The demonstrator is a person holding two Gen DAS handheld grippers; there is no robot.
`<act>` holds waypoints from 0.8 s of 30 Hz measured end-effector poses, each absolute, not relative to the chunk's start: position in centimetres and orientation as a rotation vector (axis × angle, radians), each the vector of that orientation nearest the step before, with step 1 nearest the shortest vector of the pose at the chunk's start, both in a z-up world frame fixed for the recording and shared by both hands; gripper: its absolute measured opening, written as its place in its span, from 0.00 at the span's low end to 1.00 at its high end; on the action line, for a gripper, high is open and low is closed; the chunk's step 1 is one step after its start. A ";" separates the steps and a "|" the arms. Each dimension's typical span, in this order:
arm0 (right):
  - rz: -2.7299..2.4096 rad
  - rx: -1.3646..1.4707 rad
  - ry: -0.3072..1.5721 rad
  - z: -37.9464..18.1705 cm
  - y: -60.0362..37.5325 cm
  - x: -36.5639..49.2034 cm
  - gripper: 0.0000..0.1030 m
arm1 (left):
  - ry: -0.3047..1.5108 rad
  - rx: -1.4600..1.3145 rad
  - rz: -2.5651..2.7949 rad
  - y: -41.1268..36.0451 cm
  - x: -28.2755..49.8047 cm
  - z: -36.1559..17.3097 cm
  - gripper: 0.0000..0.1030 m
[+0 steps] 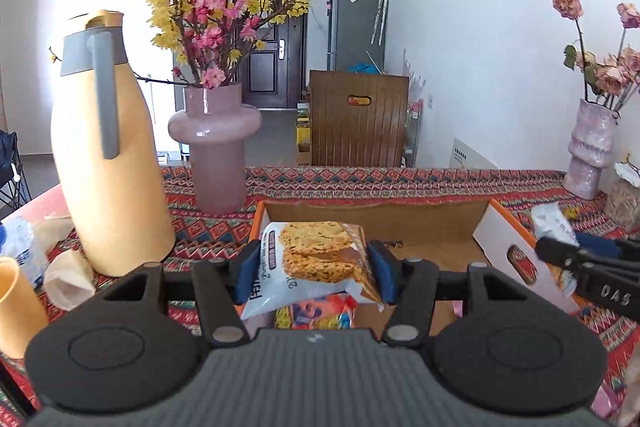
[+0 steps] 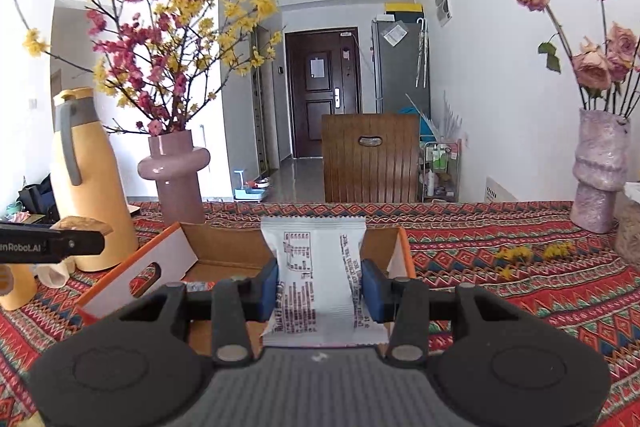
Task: Organize snacks
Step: 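Lower cracker packet into box with left tool while right tool releases white packet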
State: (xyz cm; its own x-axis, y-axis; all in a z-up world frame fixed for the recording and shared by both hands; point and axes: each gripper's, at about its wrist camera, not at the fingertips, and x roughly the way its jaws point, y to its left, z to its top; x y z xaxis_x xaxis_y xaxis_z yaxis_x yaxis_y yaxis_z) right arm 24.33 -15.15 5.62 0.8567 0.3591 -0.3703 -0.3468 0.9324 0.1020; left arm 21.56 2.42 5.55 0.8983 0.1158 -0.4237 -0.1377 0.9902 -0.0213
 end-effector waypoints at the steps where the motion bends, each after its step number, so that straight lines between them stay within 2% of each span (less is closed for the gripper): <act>1: 0.365 0.039 0.400 5.4 -14.9 24.9 0.41 | 0.436 -0.059 0.134 2.4 22.1 5.3 0.56; 12: 0.351 0.027 0.480 2.1 -14.0 27.2 0.41 | 0.485 -0.066 0.104 2.8 23.9 1.9 0.57; 14: 0.351 0.019 0.488 1.9 -13.7 27.2 0.41 | 0.487 -0.073 0.100 2.9 23.9 1.8 0.59; 16: 0.350 0.020 0.494 1.8 -13.7 27.2 0.43 | 0.482 -0.081 0.108 3.0 23.8 1.8 0.68; 18: 0.342 0.025 0.494 1.7 -13.8 27.1 0.43 | 0.463 -0.087 0.114 3.1 23.5 1.9 0.68; 20: 0.343 0.032 0.499 1.7 -14.0 27.0 0.53 | 0.450 -0.097 0.105 3.2 23.2 2.1 0.71; 22: 0.337 0.038 0.494 1.8 -14.4 26.8 0.72 | 0.430 -0.095 0.113 3.2 22.8 2.2 0.83; 23: 0.335 0.041 0.487 1.9 -14.5 26.6 0.77 | 0.419 -0.093 0.116 3.1 22.6 2.3 0.84; 24: 0.333 0.046 0.480 2.0 -14.6 26.5 0.87 | 0.411 -0.093 0.116 3.1 22.5 2.4 0.87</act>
